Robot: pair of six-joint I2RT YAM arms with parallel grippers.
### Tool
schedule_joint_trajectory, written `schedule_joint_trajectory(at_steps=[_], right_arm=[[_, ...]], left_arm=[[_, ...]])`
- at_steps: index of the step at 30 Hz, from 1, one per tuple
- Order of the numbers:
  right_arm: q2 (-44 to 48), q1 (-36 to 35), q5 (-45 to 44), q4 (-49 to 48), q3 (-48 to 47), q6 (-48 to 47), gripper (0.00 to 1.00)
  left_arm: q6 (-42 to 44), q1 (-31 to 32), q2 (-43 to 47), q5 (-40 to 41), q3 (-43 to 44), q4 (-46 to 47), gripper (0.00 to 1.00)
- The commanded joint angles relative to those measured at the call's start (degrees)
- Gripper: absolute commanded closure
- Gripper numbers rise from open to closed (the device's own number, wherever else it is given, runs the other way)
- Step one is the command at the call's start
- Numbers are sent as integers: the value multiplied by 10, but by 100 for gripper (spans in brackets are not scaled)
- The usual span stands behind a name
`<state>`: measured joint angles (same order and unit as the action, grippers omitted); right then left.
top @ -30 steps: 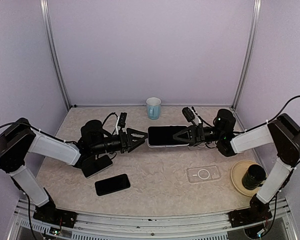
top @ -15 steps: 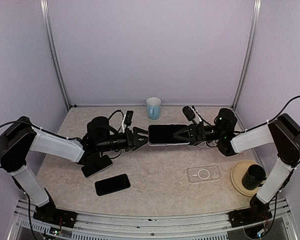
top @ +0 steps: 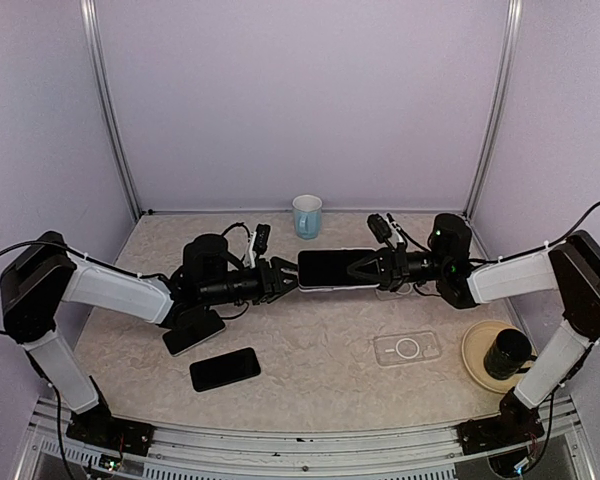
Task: Put the phone into the phone case
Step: Press the corner of the phone case at the bottom corners of the phone case.
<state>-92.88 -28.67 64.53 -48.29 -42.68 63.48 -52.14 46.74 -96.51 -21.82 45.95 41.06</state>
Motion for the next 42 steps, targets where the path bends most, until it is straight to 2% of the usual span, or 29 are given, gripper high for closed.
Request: schedule_joint_trajectory(at_steps=[1,9,14,18,27,31,38,42], right_arm=[[15,-1,-105,-69,-23,33,100],[-7,10,-120,-143,-4,99,100],[-35,17,-121,-225,12,161,100],[-56,18,-119,-255,13,193,100],[-47,18,-134,-193,16,172,100],[-50,18,-134,-183,14,169,100],[-41,18,-111,-158,26,131,100],[-43,18,-98,-160,34,121,100]], left_arm=[[7,34,-13,-42,-2,25,47],[8,37,-7,-80,-22,86,47],[17,40,-6,-113,-20,98,47],[37,42,-10,-140,-6,75,48],[91,50,-8,-141,19,-12,49],[99,52,-7,-137,21,-22,49],[32,11,21,-111,-38,62,46],[34,-5,53,-105,-52,69,44]])
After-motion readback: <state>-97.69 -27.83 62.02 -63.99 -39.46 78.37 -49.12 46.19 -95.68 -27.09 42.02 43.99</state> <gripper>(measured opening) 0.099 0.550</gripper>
